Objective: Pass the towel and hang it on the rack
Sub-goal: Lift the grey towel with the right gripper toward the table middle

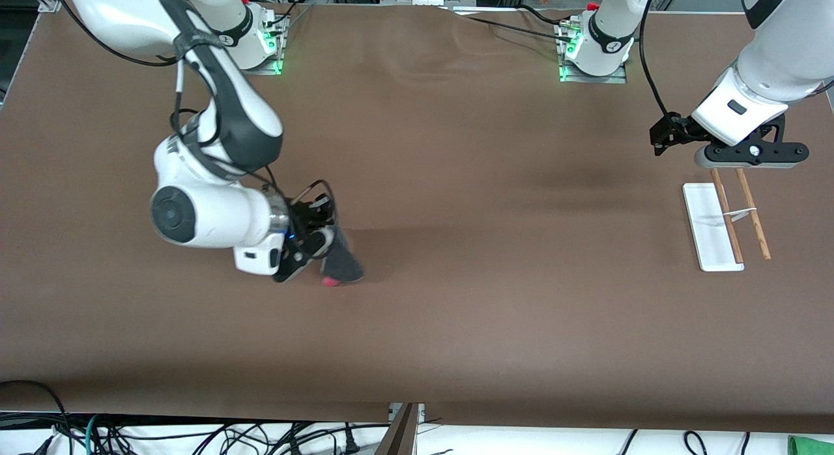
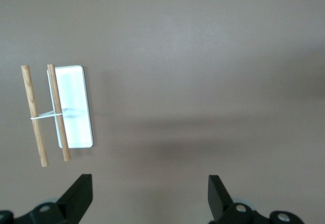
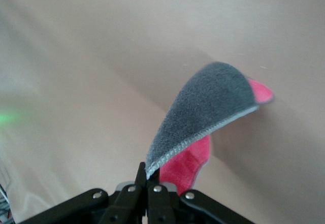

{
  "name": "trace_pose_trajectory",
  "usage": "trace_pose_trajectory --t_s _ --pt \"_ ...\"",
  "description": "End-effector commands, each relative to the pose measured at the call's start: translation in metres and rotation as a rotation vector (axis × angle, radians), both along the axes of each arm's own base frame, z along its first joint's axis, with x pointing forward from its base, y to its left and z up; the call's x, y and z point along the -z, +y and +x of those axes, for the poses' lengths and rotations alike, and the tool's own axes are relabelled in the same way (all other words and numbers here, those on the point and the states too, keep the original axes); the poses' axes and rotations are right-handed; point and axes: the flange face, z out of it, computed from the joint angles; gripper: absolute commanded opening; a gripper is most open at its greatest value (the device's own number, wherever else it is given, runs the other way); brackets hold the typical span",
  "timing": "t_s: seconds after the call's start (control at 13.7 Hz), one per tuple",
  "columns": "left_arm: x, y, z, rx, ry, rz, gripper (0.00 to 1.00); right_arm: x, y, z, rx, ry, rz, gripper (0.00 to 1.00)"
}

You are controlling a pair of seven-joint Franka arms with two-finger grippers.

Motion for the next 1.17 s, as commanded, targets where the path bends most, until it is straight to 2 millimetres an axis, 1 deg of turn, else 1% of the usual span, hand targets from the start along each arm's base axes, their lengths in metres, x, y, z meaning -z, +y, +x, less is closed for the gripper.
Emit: trace_pose_trajectory --t_s 0.0,0.07,0.15,0.36,0.51,0.58,0.66,0.73,0.8,0.88,0.95,1.02,1.09 --pt "-0.008 0.000 -0.003 0.005 -0.001 0.012 1.00 -0.031 0.046 -0.021 -0.053 -0.047 0.002 0.00" --pt "-0.008 0.000 -0.003 0.005 -0.001 0.012 1.00 -0.046 0.061 -0.028 -0.045 -0.057 0.024 0.00" --pt "-0.009 0.000 -0.003 0.005 -0.003 0.010 1.00 -0.056 0.075 -0.034 -0.060 -0.080 0.047 0.00" --pt "-0.005 0.000 -0.002 0.008 0.005 0.012 1.00 -0.071 0.121 -0.058 -0.128 -0.167 0.077 0.00" --pt "0.004 0.000 0.001 0.006 0.026 0.012 1.00 -0.075 0.140 -0.066 -0.138 -0.206 0.106 0.00" --pt "0.017 -0.004 0.006 0.014 0.049 0.013 1.00 -0.076 0.145 -0.067 -0.128 -0.217 0.119 0.00" --pt "0.031 -0.007 0.012 0.018 0.074 0.013 1.00 -0.076 0.146 -0.068 -0.078 -0.200 0.112 0.00" --pt "0.032 -0.011 0.015 0.014 0.080 -0.012 1.00 -0.077 0.145 -0.067 0.020 -0.163 0.095 0.00" --pt "0.039 -0.021 0.019 0.024 0.094 -0.041 1.00 -0.076 0.145 -0.067 0.113 -0.130 0.074 0.00" --pt "0.039 -0.027 0.023 0.023 0.097 -0.074 1.00 -0.075 0.148 -0.068 0.181 -0.107 0.062 0.00" --pt "0.040 -0.032 0.027 0.029 0.106 -0.125 1.00 -0.075 0.153 -0.069 0.243 -0.096 0.068 0.00" --pt "0.045 -0.037 0.032 0.042 0.120 -0.178 1.00 -0.074 0.162 -0.073 0.282 -0.091 0.074 0.00" --pt "0.046 -0.041 0.038 0.047 0.126 -0.232 1.00 -0.074 0.169 -0.077 0.288 -0.090 0.079 0.00"
